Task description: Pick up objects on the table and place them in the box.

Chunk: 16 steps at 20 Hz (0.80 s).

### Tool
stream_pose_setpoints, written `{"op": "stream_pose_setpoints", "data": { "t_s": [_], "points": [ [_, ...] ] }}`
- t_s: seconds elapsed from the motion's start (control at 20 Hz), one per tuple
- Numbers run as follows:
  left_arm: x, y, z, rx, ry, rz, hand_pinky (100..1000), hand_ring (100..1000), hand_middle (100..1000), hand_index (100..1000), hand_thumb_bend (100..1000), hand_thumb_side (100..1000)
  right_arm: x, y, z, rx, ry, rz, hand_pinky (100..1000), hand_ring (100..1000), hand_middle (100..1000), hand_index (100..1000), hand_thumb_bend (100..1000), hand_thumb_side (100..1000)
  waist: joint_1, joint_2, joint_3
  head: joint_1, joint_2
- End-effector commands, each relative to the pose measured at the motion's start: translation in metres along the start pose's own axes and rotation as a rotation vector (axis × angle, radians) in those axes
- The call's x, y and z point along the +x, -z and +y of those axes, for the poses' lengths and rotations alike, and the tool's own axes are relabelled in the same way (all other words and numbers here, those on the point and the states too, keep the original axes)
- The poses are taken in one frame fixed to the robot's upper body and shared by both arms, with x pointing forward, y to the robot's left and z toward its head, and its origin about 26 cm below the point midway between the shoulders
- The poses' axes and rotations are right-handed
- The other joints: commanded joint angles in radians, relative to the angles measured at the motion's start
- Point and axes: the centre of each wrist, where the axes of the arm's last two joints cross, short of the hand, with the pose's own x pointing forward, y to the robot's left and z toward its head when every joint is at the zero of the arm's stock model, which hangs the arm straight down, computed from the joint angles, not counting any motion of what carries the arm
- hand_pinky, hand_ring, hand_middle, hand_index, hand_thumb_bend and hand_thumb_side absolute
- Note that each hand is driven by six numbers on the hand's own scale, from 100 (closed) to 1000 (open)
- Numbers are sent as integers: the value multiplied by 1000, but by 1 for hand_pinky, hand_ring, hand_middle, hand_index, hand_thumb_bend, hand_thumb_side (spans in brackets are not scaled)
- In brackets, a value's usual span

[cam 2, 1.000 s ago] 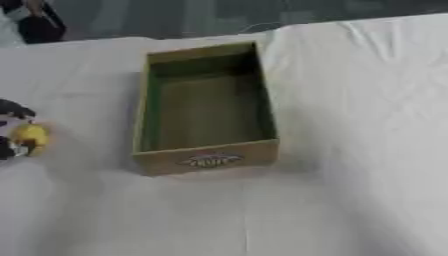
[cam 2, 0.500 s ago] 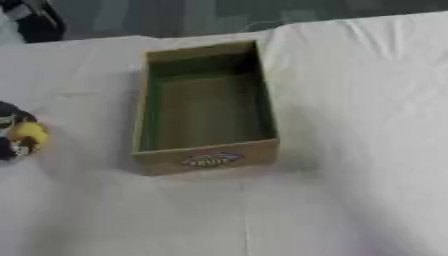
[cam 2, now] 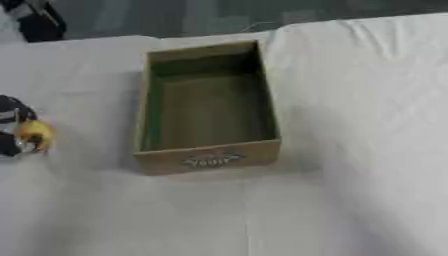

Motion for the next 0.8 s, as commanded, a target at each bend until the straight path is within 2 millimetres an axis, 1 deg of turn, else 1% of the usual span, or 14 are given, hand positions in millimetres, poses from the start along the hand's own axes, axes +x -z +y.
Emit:
{"op": "stream_pose_setpoints", "data": {
  "t_s": [0.05,0.1,0.15,0.2,0.25,0.3,0.35,0.6,0.8],
  "points": [
    [-9,-8,12,69,29,45,570,720,608,762,273,422,5,7,-4,-7,5,-30,733,737,735,854,100,849,-3,-18,0,4,-13],
    [-9,-8,12,81,31,50,561,715,601,757,225,389,5,7,-4,-7,5,-30,733,737,735,854,100,850,-4,-18,0,3,-14],
    [-9,-8,12,93,32,53,545,709,599,753,147,338,5,7,-4,-8,5,-29,733,737,735,854,100,851,-4,-19,0,3,-14],
    [-9,-8,12,102,31,56,540,707,598,752,100,307,5,7,-4,-9,6,-29,733,737,735,854,100,853,-4,-19,0,3,-14],
    [-8,-8,12,108,28,56,530,704,601,757,100,249,5,7,-4,-9,7,-29,733,737,735,854,100,854,-4,-19,0,3,-14],
    [-8,-8,11,111,25,56,526,705,605,762,100,219,5,7,-4,-10,7,-28,734,738,735,854,100,854,-4,-20,0,3,-14],
    [-8,-8,11,113,23,54,523,703,605,766,100,211,5,7,-4,-10,7,-28,734,738,735,854,100,855,-4,-21,1,3,-14],
    [-6,-9,14,121,5,33,509,693,604,772,100,203,4,7,-4,-14,10,-24,734,738,735,854,100,858,-6,-25,2,2,-14],
    [-4,-13,19,135,-5,18,506,688,607,781,100,214,4,7,-4,-16,10,-22,733,737,734,854,100,858,-8,-32,3,0,-13]
  ]
}}
